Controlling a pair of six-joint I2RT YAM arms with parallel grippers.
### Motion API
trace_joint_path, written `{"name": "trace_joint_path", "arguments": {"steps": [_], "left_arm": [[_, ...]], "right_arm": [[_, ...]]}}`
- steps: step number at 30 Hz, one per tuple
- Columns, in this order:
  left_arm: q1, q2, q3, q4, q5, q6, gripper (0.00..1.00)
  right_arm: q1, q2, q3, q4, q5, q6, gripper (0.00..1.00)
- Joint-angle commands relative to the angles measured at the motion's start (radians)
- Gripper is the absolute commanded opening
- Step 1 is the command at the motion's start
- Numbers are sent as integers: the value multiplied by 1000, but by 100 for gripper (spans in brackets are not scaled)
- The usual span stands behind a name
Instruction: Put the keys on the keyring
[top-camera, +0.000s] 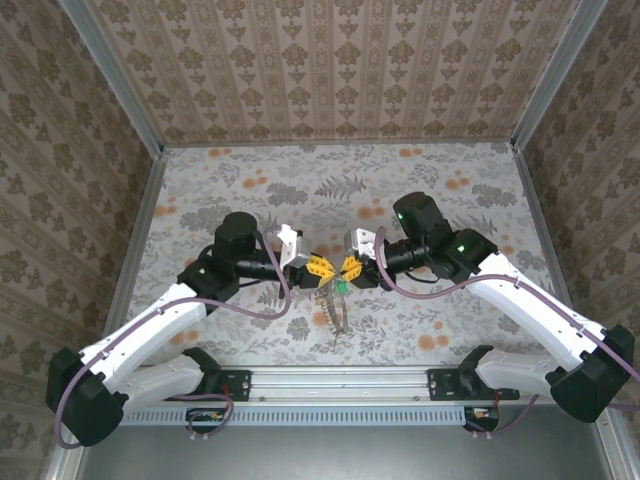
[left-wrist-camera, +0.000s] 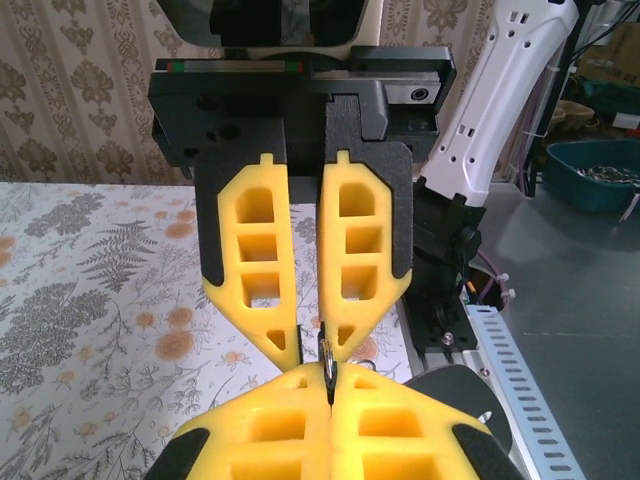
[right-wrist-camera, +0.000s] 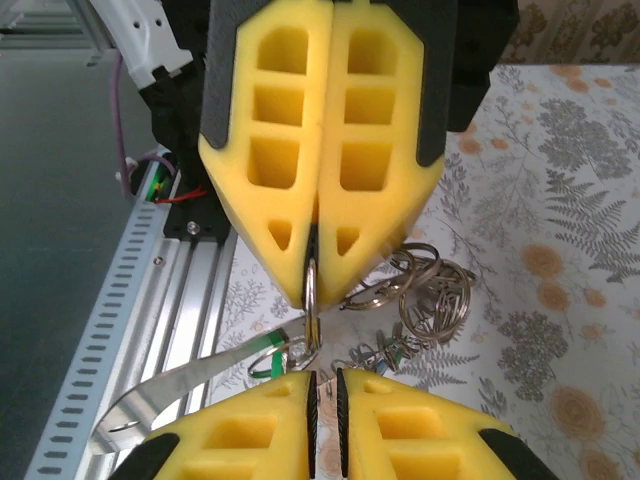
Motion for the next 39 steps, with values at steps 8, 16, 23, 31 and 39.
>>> {"name": "trace_joint_path", "arguments": {"steps": [8, 16, 23, 31, 39], "left_arm": [[6, -6, -2, 78, 16, -15, 0], [7, -3, -7, 122, 3, -39, 0], [0, 5, -33, 219, -19, -80, 0], [-40, 31, -58, 319, -59, -115, 0], [-71, 26, -121, 453, -139, -173, 0]], "right_arm": [[-3, -1, -8, 42, -80, 7, 24], [5, 29, -11, 69, -79, 22, 16], [21, 37, -60, 191, -93, 91, 17], [25, 34, -98, 329, -91, 170, 20], [17, -4, -161, 479, -63, 252, 25]]}}
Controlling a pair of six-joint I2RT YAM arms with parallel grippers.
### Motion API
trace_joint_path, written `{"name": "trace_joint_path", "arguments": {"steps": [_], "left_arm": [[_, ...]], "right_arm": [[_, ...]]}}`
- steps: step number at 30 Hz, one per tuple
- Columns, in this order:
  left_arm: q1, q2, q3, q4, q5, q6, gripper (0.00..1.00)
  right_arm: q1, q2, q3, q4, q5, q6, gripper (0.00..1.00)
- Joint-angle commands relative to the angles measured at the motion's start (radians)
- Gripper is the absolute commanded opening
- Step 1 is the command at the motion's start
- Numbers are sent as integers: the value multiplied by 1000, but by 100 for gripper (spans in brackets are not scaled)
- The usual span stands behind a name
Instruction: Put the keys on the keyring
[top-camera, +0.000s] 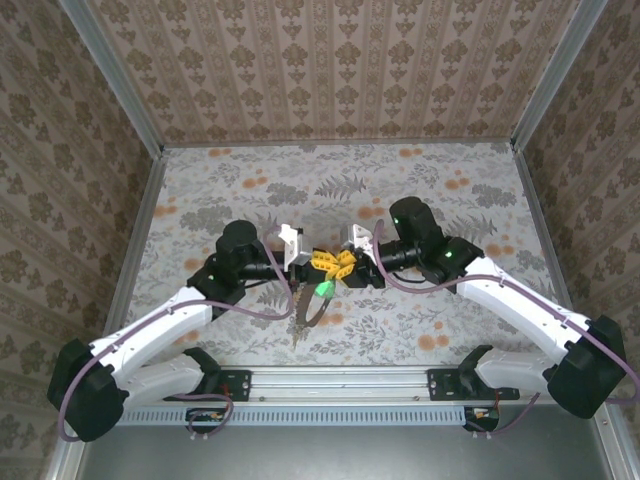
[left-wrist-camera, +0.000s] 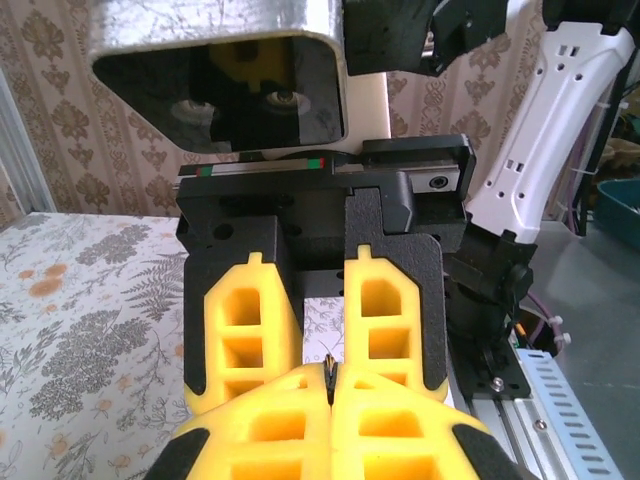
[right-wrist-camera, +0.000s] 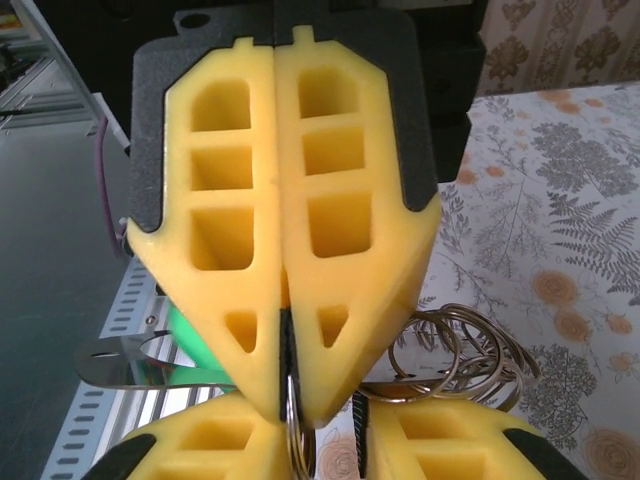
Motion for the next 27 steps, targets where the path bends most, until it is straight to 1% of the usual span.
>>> {"name": "trace_joint_path", "arguments": {"steps": [1, 6, 9, 12, 16, 19, 27], "left_arm": [[-32, -2, -5, 125, -38, -38, 0], [-28, -45, -3, 70, -50, -6, 0], [-17, -66, -7, 61, -55, -5, 0], [-14, -78, -12, 68, -61, -9, 0], [-15, -78, -20, 100, -66, -27, 0], [-15, -73, -27, 126, -69, -38, 0], [-14, -65, -50, 221, -76, -84, 0]], "right_arm": [[10, -31, -8, 124, -11, 33, 26], [-25, -90, -26, 36, 8, -21, 33], [-46, -142, -61, 22, 6, -35, 37], [-56, -183, -96, 22, 1, -39, 39], [-56, -207, -136, 61, -7, -7, 39], [-56, -210, -151, 101, -14, 19, 35], [-48, -158, -177, 223, -26, 86, 38]]}}
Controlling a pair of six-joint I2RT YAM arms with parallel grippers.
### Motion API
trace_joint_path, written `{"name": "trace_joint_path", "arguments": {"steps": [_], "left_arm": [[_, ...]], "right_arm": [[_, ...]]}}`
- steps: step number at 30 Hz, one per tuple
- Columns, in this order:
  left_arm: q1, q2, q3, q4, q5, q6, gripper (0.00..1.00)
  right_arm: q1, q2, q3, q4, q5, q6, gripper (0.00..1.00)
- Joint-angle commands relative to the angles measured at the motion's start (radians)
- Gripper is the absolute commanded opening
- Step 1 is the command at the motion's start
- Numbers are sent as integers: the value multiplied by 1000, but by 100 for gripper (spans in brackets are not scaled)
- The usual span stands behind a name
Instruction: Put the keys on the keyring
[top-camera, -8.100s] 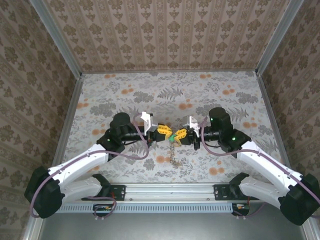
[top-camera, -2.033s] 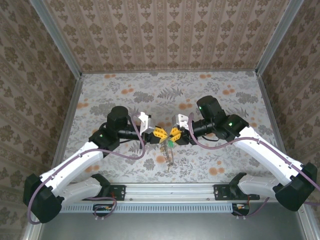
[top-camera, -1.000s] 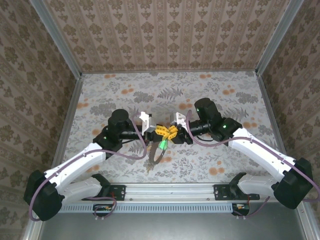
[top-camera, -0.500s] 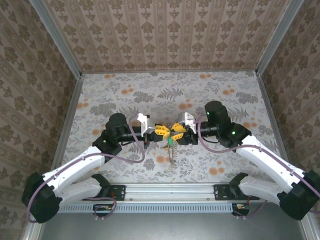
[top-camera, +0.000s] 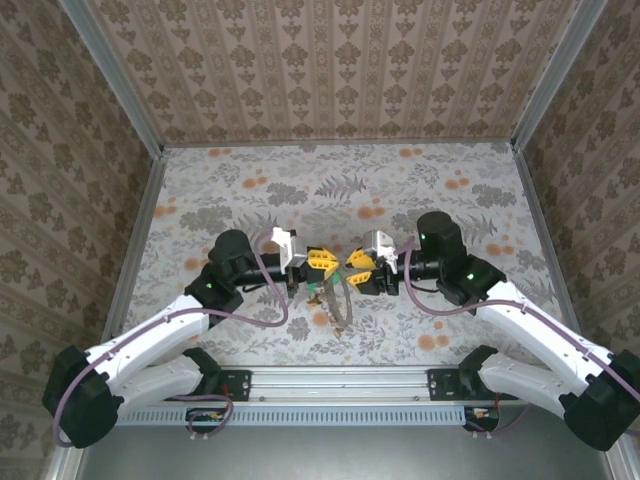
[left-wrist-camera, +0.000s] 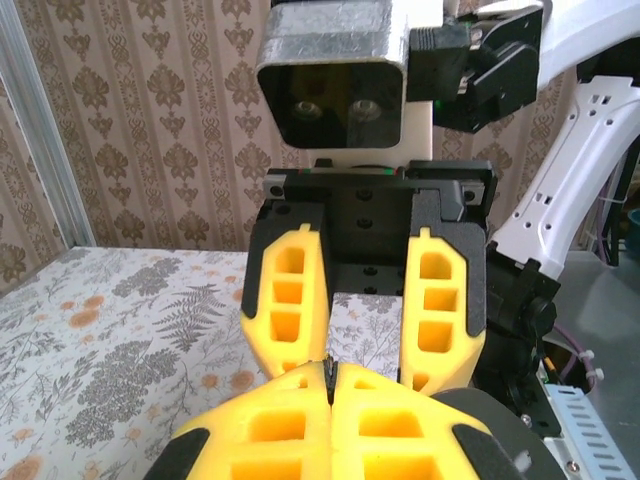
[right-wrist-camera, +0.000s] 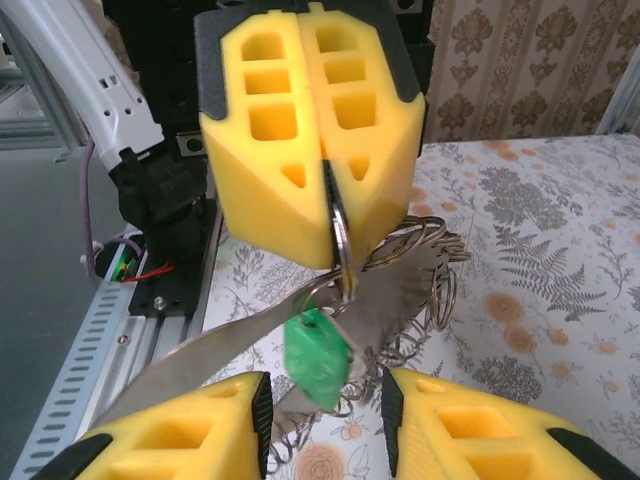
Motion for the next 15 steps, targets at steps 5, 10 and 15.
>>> {"name": "trace_joint_path", "arguments": {"steps": [5, 10, 15], "left_arm": [[2, -9, -15, 152, -9, -63, 0], [0, -7, -17, 162, -10, -67, 0], [1, 0, -16, 163, -11, -68, 0]], "right_arm": [[12, 67, -22, 123, -40, 56, 41], [23, 96, -28, 175, -52, 78, 43], [25, 91, -23, 201, -69, 91, 28]]}}
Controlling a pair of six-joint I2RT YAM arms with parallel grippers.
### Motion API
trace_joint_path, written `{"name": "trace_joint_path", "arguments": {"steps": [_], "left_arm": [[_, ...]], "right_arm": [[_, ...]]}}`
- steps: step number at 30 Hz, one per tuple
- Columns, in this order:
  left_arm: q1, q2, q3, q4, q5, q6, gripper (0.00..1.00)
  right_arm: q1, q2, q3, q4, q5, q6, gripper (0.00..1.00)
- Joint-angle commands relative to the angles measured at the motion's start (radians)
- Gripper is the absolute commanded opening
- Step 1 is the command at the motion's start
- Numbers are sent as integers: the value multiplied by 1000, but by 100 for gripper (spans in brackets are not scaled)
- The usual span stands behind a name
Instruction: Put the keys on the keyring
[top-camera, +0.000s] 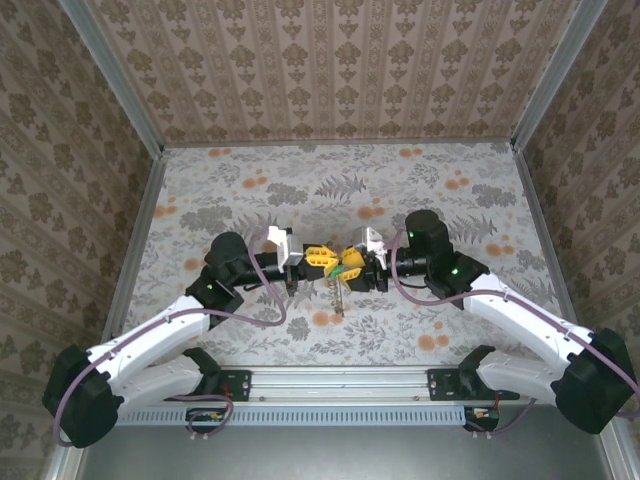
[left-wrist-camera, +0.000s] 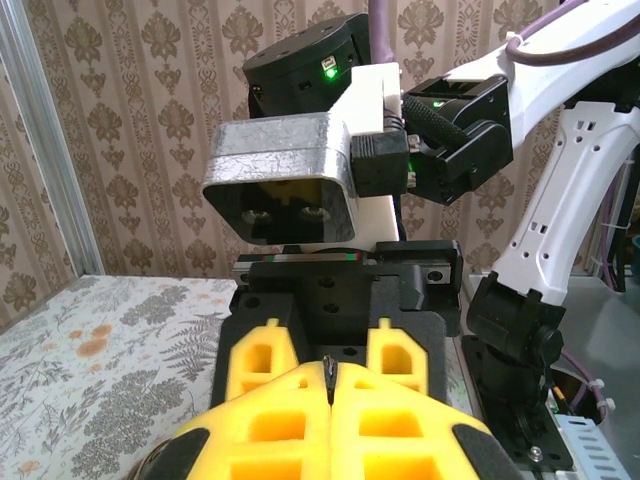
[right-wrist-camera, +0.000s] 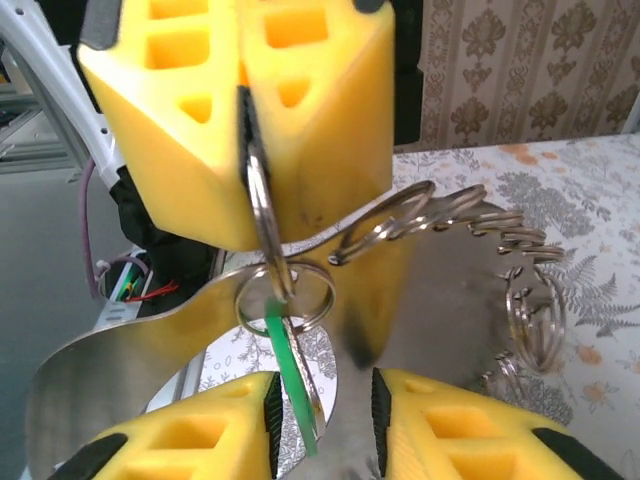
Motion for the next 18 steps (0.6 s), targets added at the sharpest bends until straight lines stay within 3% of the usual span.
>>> {"name": "trace_joint_path", "arguments": {"steps": [1, 3, 8, 18], "left_arm": [[2, -2, -2, 66, -3, -24, 0], [2, 0, -4, 65, -4, -24, 0], [3, -14, -8, 26, -9, -7, 0], [13, -60, -14, -69, -4, 26, 0]], "right_arm": [[6, -6, -4, 48, -49, 19, 22], [6, -10, -2, 41, -61, 20, 12], [3, -46, 22, -94, -37, -58, 2], [-22, -111, 100, -314, 20, -183, 0]]}}
